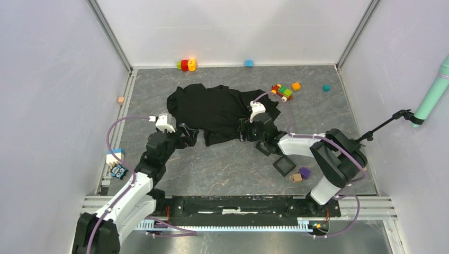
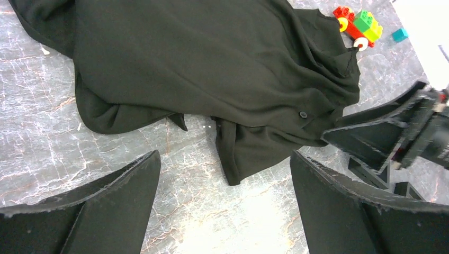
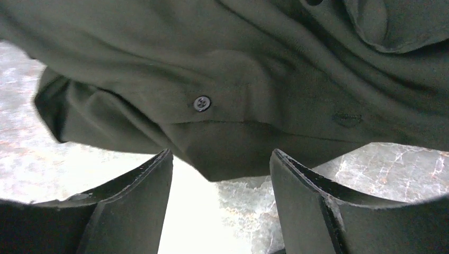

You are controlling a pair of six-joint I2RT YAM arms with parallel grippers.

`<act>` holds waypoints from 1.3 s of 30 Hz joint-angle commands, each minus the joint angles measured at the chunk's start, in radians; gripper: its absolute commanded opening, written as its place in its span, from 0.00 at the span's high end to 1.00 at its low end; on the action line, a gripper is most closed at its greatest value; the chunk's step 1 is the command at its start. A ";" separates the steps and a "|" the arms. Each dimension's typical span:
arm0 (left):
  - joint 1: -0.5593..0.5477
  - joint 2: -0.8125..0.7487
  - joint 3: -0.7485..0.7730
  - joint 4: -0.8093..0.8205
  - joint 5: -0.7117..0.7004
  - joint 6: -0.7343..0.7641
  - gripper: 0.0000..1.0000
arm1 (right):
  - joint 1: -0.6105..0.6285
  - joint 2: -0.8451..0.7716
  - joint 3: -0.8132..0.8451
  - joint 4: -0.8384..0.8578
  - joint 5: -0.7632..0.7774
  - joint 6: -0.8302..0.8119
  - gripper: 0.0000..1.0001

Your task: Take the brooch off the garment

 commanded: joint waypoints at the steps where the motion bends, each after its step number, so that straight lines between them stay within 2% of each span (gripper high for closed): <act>1: -0.002 -0.028 -0.010 0.032 -0.009 -0.008 0.03 | 0.059 0.100 0.115 -0.042 0.124 -0.055 0.27; 4: -0.001 -0.040 -0.014 0.031 -0.009 -0.005 0.03 | 0.092 0.166 0.200 -0.131 0.189 -0.101 0.31; 5: -0.002 -0.044 -0.016 0.031 -0.009 -0.005 0.03 | 0.096 0.175 0.214 -0.146 0.196 -0.111 0.38; 6: -0.002 -0.045 -0.018 0.034 -0.007 -0.004 0.03 | 0.096 0.173 0.217 -0.154 0.207 -0.114 0.47; 9: -0.002 -0.035 -0.019 0.041 -0.012 -0.004 0.02 | 0.095 0.129 0.217 -0.215 0.265 -0.133 0.89; 11: -0.001 -0.017 -0.017 0.041 -0.018 -0.005 0.02 | 0.094 0.059 0.206 -0.270 0.321 -0.155 0.99; 15: -0.002 0.037 -0.003 0.049 -0.007 -0.010 0.02 | 0.089 -0.127 0.119 -0.291 0.403 -0.219 1.00; 20: -0.001 0.154 0.044 0.024 0.012 -0.018 0.14 | 0.067 -0.296 0.060 -0.278 0.376 -0.298 1.00; 28: -0.002 0.338 0.107 0.003 0.059 -0.047 0.25 | 0.066 -0.393 -0.013 -0.188 0.326 -0.308 1.00; 35: 0.005 0.568 0.214 -0.061 0.060 -0.088 0.30 | 0.067 -0.481 -0.072 -0.107 0.334 -0.329 1.00; 39: 0.021 0.661 0.256 -0.058 0.103 -0.092 0.35 | 0.067 -0.525 -0.159 0.006 0.346 -0.359 1.00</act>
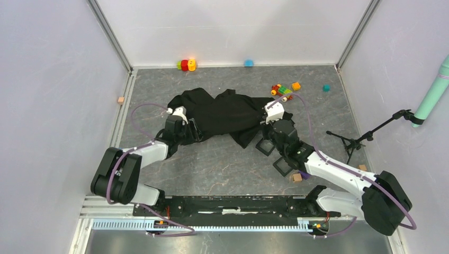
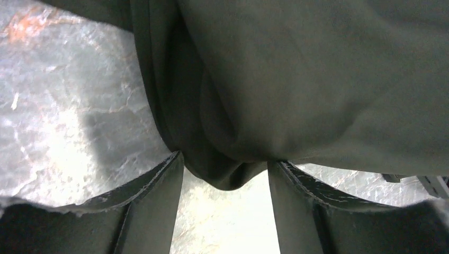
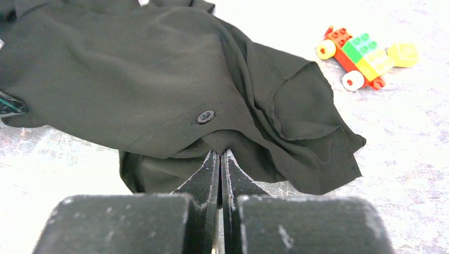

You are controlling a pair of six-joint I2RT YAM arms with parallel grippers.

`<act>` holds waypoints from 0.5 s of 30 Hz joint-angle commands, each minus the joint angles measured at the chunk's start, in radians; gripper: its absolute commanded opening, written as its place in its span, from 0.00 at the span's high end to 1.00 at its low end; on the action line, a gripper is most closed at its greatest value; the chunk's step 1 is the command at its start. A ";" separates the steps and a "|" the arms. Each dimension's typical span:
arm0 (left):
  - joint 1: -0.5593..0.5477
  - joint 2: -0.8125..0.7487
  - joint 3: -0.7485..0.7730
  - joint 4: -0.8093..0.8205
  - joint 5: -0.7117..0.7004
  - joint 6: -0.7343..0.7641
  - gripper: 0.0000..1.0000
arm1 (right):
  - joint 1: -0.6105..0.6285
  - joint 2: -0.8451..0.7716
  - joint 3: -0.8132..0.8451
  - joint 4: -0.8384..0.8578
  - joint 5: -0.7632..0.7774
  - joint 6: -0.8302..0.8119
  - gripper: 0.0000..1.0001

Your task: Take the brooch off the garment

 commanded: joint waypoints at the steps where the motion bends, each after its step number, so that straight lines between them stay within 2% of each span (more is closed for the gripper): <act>1: 0.014 0.093 0.059 -0.024 0.064 -0.037 0.42 | -0.001 -0.066 -0.083 0.179 0.015 -0.041 1.00; 3: 0.022 0.130 0.082 -0.026 0.105 -0.016 0.68 | -0.001 -0.074 -0.118 0.224 0.010 -0.040 1.00; 4: 0.027 0.131 0.087 -0.031 0.126 -0.008 0.91 | -0.001 -0.076 -0.128 0.233 0.012 -0.041 1.00; 5: 0.030 0.116 0.083 -0.029 0.135 -0.005 0.98 | -0.001 -0.074 -0.131 0.233 0.022 -0.041 1.00; 12: 0.029 -0.239 -0.049 0.006 0.041 -0.029 0.98 | -0.011 -0.058 -0.024 0.072 0.084 -0.046 1.00; 15: 0.029 -0.419 -0.030 -0.091 0.025 -0.126 0.98 | -0.021 -0.055 0.108 -0.054 0.041 -0.052 1.00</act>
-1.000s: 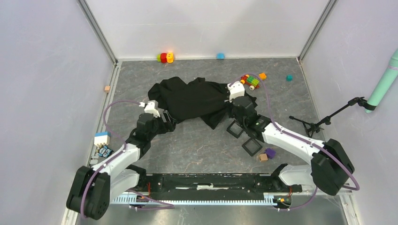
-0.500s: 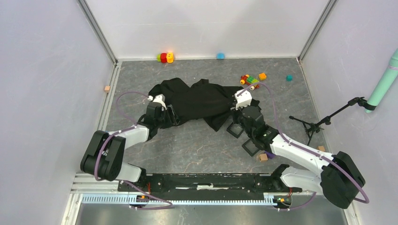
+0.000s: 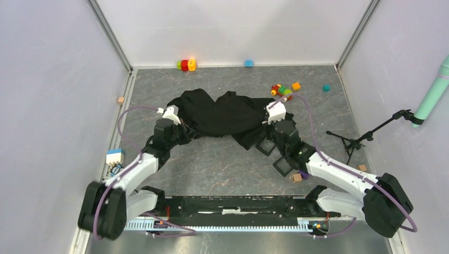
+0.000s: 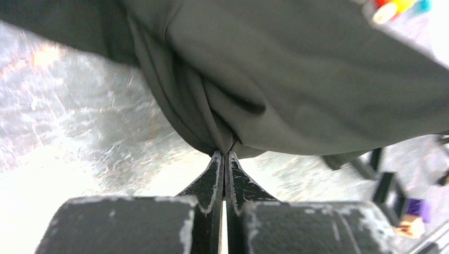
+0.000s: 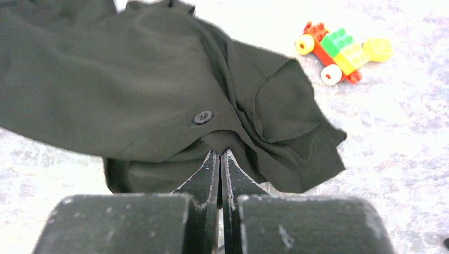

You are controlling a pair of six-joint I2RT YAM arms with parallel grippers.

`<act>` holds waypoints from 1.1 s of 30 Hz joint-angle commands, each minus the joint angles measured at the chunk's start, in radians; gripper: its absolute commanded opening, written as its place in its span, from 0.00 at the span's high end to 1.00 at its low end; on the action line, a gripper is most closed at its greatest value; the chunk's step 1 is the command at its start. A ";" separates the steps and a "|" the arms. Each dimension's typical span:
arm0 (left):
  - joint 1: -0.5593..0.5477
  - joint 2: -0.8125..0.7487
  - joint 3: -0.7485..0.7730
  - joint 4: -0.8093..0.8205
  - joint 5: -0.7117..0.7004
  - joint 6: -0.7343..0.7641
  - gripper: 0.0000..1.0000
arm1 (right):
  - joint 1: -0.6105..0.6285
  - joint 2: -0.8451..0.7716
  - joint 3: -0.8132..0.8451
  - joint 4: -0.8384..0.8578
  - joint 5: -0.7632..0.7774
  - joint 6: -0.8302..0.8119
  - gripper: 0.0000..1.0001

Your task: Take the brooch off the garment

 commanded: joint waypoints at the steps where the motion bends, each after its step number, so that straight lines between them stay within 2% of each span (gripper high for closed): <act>1: 0.002 -0.257 0.047 -0.103 -0.033 -0.140 0.98 | -0.017 0.000 0.234 -0.150 -0.024 -0.024 1.00; 3: 0.002 -0.343 0.123 -0.199 -0.039 -0.186 0.98 | -0.019 0.005 0.339 -0.232 -0.062 -0.023 1.00; 6: 0.004 -0.411 0.337 -0.403 -0.106 -0.176 0.98 | -0.020 -0.010 0.470 -0.307 -0.145 -0.007 1.00; 8: 0.005 -0.391 0.562 -0.576 -0.134 -0.101 0.98 | -0.020 -0.029 0.537 -0.326 -0.211 0.013 1.00; 12: 0.005 -0.341 0.903 -0.828 -0.193 0.023 0.98 | -0.020 -0.084 0.641 -0.348 -0.320 0.061 1.00; 17: 0.005 -0.320 1.164 -1.016 -0.316 0.116 0.98 | -0.019 -0.135 0.729 -0.375 -0.363 0.081 1.00; 23: 0.005 -0.229 1.329 -1.140 -0.393 0.185 0.98 | -0.020 -0.123 0.722 -0.393 -0.305 0.060 1.00; 28: 0.005 -0.197 1.266 -1.084 -0.390 0.184 0.98 | -0.020 -0.053 0.688 -0.399 -0.336 0.068 1.00; 31: 0.006 -0.161 1.215 -1.013 -0.394 0.173 0.98 | -0.022 0.002 0.705 -0.387 -0.295 0.067 1.00; 33: 0.015 -0.079 1.237 -0.963 -0.368 0.166 0.98 | -0.029 0.054 0.730 -0.354 -0.237 0.067 1.00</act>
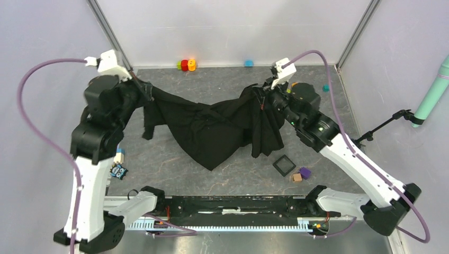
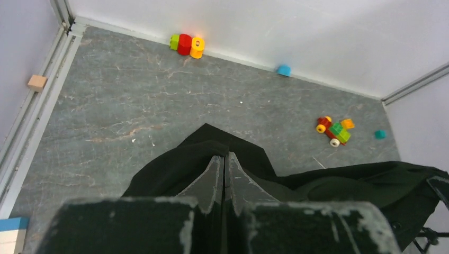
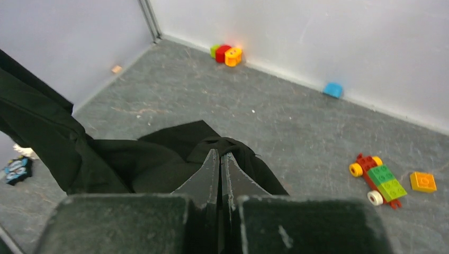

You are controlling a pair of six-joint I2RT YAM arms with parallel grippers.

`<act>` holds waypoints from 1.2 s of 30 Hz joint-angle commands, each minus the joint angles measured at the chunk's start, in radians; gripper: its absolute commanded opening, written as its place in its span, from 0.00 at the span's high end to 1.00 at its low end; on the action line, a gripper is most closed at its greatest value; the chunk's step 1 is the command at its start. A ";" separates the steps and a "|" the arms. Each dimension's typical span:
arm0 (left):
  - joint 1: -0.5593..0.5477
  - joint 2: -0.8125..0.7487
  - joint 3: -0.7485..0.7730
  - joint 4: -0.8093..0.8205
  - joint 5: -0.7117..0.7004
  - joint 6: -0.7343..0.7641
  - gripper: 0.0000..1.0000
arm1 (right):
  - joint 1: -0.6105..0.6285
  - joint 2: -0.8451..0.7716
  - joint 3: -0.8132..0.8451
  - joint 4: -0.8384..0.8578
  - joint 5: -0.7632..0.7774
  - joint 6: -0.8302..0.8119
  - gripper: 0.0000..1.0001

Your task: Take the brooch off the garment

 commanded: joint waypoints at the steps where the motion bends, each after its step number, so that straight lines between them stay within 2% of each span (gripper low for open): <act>1: 0.023 0.165 0.058 0.089 0.030 0.029 0.98 | -0.018 0.091 0.065 0.078 0.103 0.012 1.00; 3: 0.034 0.273 0.217 0.033 0.035 0.008 0.98 | -0.051 0.160 0.175 0.057 0.121 0.033 1.00; 5: 0.039 0.316 0.353 0.017 0.005 0.003 0.98 | -0.083 0.196 0.271 0.050 0.122 0.046 1.00; 9: 0.059 0.309 0.499 0.076 -0.104 0.053 0.98 | -0.117 0.185 0.348 0.142 0.091 0.031 1.00; 12: 0.065 0.398 0.733 -0.008 -0.173 0.105 0.98 | -0.136 0.208 0.439 0.149 0.086 0.027 1.00; 14: 0.065 0.419 0.789 -0.062 -0.145 0.094 0.98 | -0.138 0.200 0.438 0.148 0.088 0.042 1.00; 16: 0.065 0.356 0.688 -0.043 -0.100 0.065 0.98 | -0.137 0.168 0.389 0.149 0.024 0.060 1.00; 19: 0.065 0.153 0.351 0.098 -0.088 0.034 0.98 | -0.138 0.091 0.250 0.183 -0.066 0.108 1.00; 22: 0.065 0.014 0.099 0.164 -0.063 0.001 0.98 | -0.138 0.022 0.085 0.226 -0.126 0.168 1.00; 26: 0.065 -0.031 -0.202 0.192 0.016 -0.052 0.98 | -0.138 0.022 -0.144 0.315 -0.201 0.237 1.00; 30: 0.065 -0.030 -0.455 0.352 0.101 -0.133 0.98 | -0.137 0.171 -0.186 0.321 -0.253 0.246 1.00; 33: 0.078 0.069 -0.497 0.451 0.127 -0.167 0.98 | -0.139 0.348 -0.084 0.285 -0.244 0.206 1.00; 36: 0.135 0.269 -0.316 0.395 0.196 -0.183 0.98 | -0.168 0.513 0.122 0.197 -0.224 0.200 1.00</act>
